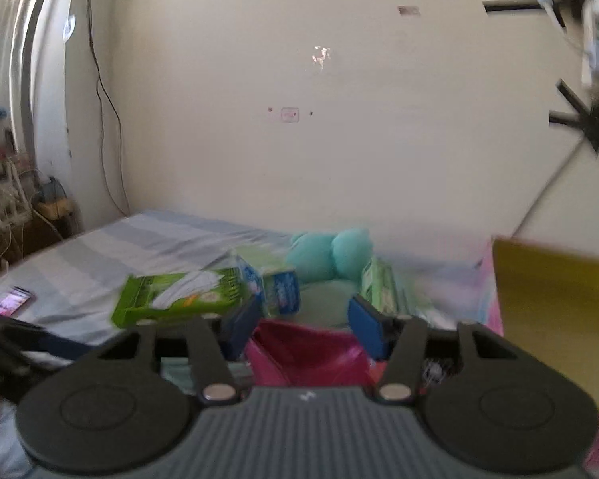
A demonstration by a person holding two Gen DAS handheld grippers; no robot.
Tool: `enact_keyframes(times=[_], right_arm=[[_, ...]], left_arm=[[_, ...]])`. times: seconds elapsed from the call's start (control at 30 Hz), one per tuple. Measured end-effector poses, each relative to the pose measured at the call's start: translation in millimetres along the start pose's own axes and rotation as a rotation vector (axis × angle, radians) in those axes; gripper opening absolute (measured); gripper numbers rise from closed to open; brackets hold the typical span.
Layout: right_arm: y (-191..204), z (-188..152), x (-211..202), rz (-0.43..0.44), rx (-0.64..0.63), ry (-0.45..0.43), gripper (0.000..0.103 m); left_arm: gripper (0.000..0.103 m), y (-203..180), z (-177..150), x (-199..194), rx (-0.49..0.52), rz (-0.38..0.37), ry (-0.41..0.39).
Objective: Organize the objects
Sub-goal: 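Reach the left tool toward the pink zipper pouch, then close the left tool on the pink zipper pouch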
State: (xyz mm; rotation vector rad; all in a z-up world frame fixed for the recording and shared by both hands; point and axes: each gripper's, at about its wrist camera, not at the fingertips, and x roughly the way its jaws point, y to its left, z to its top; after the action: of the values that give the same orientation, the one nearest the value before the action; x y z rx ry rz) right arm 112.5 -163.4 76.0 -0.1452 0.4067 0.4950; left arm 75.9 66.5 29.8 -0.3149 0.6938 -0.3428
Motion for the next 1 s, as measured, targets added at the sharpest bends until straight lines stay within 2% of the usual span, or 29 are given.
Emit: enact_keyframes(times=[0.1,0.2,0.27,0.33,0.43,0.63,0.83,1.0], right_arm=[[-9,-24,-32,-0.053,0.020,0.003,0.041],[-29,-57,-60,-0.007,0.177,0.051,0.041],[-36,-78,-74,-0.039,0.233,0.068,0.042],[-43,-96,-84,-0.058,0.291,0.075,0.056],[-50,-108,-89,-0.070,0.346,0.087,0.062],[-57,-124,-105,-0.057,0.369,0.090,0.062],[-40,-126,-106,0.050,0.317,0.083,0.065],[-36,-121,-88,0.003,0.295,0.111,0.067]], left_arm=[[0.095,0,-1,4,-0.002,-0.015,0.018],[0.095,-6,-1,12,0.007,-0.046,0.049],[0.095,-13,1,20,0.021,-0.082,0.070],[0.095,-25,4,29,0.041,-0.124,0.083],[0.095,-50,6,43,0.106,-0.175,0.089],[0.096,-89,1,71,0.206,-0.249,0.123],[0.097,-100,0,75,0.264,-0.336,0.085],[0.097,-112,-5,90,0.266,-0.425,0.118]])
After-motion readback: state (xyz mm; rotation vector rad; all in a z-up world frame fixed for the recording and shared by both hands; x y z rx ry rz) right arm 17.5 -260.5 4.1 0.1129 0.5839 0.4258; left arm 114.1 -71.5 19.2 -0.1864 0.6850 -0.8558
